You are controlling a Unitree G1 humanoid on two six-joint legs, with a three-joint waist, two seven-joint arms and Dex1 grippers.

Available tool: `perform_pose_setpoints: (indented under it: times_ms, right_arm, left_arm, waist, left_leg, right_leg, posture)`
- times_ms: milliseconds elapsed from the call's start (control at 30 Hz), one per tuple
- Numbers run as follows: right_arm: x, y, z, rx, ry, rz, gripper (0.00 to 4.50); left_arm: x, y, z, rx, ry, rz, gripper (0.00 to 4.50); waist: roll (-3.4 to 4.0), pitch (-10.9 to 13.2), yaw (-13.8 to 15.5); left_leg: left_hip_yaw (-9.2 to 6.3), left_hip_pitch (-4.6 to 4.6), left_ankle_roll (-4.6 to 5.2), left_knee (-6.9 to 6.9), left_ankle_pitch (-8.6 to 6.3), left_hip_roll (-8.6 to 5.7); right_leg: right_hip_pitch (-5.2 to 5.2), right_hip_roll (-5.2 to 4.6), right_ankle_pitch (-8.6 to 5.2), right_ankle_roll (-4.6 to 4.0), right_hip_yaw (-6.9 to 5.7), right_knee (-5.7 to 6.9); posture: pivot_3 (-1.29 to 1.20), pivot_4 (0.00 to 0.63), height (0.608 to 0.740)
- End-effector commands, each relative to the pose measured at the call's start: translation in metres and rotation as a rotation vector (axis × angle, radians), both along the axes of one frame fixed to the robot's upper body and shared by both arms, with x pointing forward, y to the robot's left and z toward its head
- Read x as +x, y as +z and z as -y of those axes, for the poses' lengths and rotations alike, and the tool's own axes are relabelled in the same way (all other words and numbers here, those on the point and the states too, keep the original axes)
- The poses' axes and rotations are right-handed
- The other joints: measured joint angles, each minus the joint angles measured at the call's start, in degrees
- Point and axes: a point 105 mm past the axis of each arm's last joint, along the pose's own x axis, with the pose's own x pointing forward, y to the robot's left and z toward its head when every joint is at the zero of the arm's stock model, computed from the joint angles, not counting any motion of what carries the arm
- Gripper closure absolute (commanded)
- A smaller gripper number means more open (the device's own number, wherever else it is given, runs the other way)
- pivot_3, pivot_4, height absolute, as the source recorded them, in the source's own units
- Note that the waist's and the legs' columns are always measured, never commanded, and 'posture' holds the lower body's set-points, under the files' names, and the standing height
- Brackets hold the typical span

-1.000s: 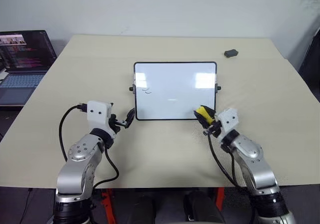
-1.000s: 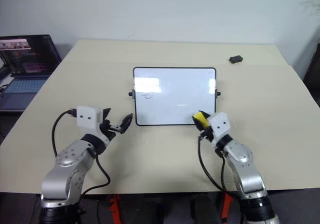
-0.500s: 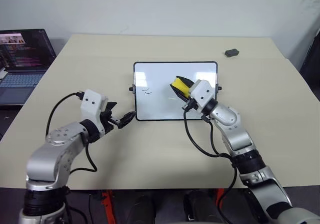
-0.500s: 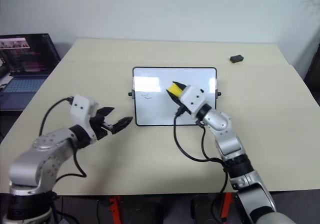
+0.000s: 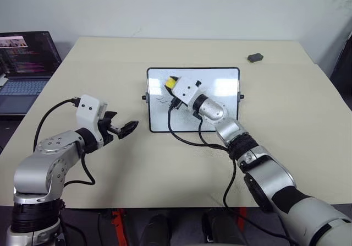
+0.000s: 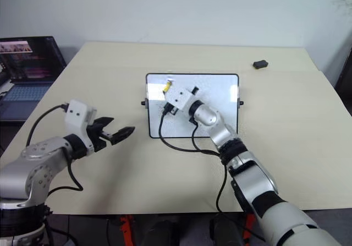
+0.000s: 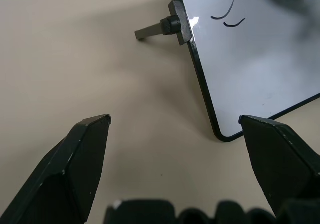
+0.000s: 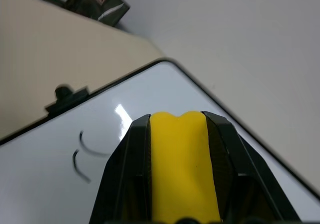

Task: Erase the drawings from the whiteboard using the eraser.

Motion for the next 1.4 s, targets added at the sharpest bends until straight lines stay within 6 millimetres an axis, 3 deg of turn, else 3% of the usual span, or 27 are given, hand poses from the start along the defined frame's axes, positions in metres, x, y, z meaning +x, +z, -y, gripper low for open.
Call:
perform_pose_setpoints:
  times_ms: [33,267,367,467,600,700,800,933,1133,1400]
  right_arm:
    - [-0.002,-0.003,-0.011,-0.050,0.024,0.008,3.36]
    - [-0.026,-0.062,-0.017,-0.239,0.160,-0.142,3.36]
    - [-0.033,-0.071,-0.014,-0.273,0.191,-0.149,3.36]
    - [-0.033,-0.045,-0.017,-0.184,0.195,-0.056,3.36]
    - [-0.034,0.017,-0.023,0.014,0.214,0.117,3.36]
    - [-0.033,0.039,-0.025,0.068,0.211,0.167,3.36]
    - [-0.019,0.051,-0.028,0.077,0.137,0.156,3.36]
    - [-0.006,0.035,-0.040,-0.002,0.069,0.059,3.36]
    - [-0.008,0.005,-0.050,-0.090,0.076,-0.040,3.36]
    - [-0.013,-0.059,-0.030,-0.218,0.068,-0.229,3.36]
  left_arm:
    - [-0.002,0.010,0.007,0.021,-0.027,0.044,0.00]
    - [-0.001,0.011,0.008,0.023,-0.034,0.048,0.00]
    - [0.001,0.011,0.007,0.026,-0.032,0.050,0.00]
    - [0.002,0.009,0.002,0.034,-0.019,0.045,0.00]
    - [0.003,0.003,-0.010,0.058,0.026,0.034,0.00]
    - [0.003,0.000,-0.012,0.075,0.031,0.030,0.00]
    - [0.001,-0.002,-0.011,0.076,0.026,0.026,0.00]
    - [0.000,-0.003,-0.010,0.077,0.018,0.020,0.00]
    - [0.000,-0.004,-0.010,0.079,0.012,0.019,0.00]
    - [0.001,-0.003,-0.008,0.078,0.005,0.026,0.00]
  waist:
    - [0.00,0.00,-0.28]
    - [-0.03,-0.03,-0.76]
    - [-0.03,-0.03,-0.73]
    - [-0.02,-0.02,-0.65]
    - [-0.01,-0.02,-0.70]
    - [-0.01,-0.02,-0.83]
    - [-0.01,-0.02,-1.03]
    - [-0.01,-0.02,-0.89]
    - [0.01,-0.01,-0.84]
    - [0.00,-0.02,-0.80]
  left_leg:
    - [0.03,-0.17,0.00,0.04,0.01,0.00]
    - [0.00,-0.12,-0.02,0.06,0.01,0.01]
    - [-0.02,-0.07,-0.01,0.08,0.02,0.01]
    - [-0.04,-0.06,-0.01,0.11,0.05,0.01]
    - [-0.05,-0.14,-0.03,0.10,0.07,0.01]
    - [-0.06,-0.40,-0.04,0.08,0.06,0.02]
    - [0.00,-0.56,-0.05,0.05,0.06,0.05]
    - [0.01,-0.61,-0.05,0.04,0.05,0.05]
    - [0.00,-0.65,-0.05,0.06,0.05,0.03]
    - [-0.08,-0.37,-0.04,0.08,0.06,0.02]
  right_leg:
    - [-0.23,0.00,0.00,0.00,0.04,0.13]
    - [-0.21,0.00,0.03,-0.04,0.00,0.24]
    - [-0.17,0.00,0.05,-0.04,-0.02,0.27]
    - [-0.15,0.01,0.08,-0.06,-0.04,0.29]
    - [-0.23,0.01,0.08,-0.07,-0.05,0.27]
    - [-0.47,0.01,0.08,-0.07,-0.06,0.22]
    - [-0.67,0.01,0.08,-0.08,-0.03,0.20]
    - [-0.73,0.00,0.07,-0.09,-0.03,0.20]
    - [-0.73,-0.02,0.07,-0.10,-0.04,0.20]
    - [-0.45,-0.02,0.08,-0.10,-0.10,0.26]
  posture:
    - [0.00,0.150,0.740]
    - [0.00,0.150,0.740]
    - [0.00,0.150,0.740]
    - [0.00,0.150,0.740]
    - [0.00,0.150,0.740]
    - [0.00,0.150,0.740]
    - [0.00,0.150,0.740]
    - [0.00,0.150,0.740]
    - [0.00,0.150,0.740]
    - [0.00,0.150,0.740]
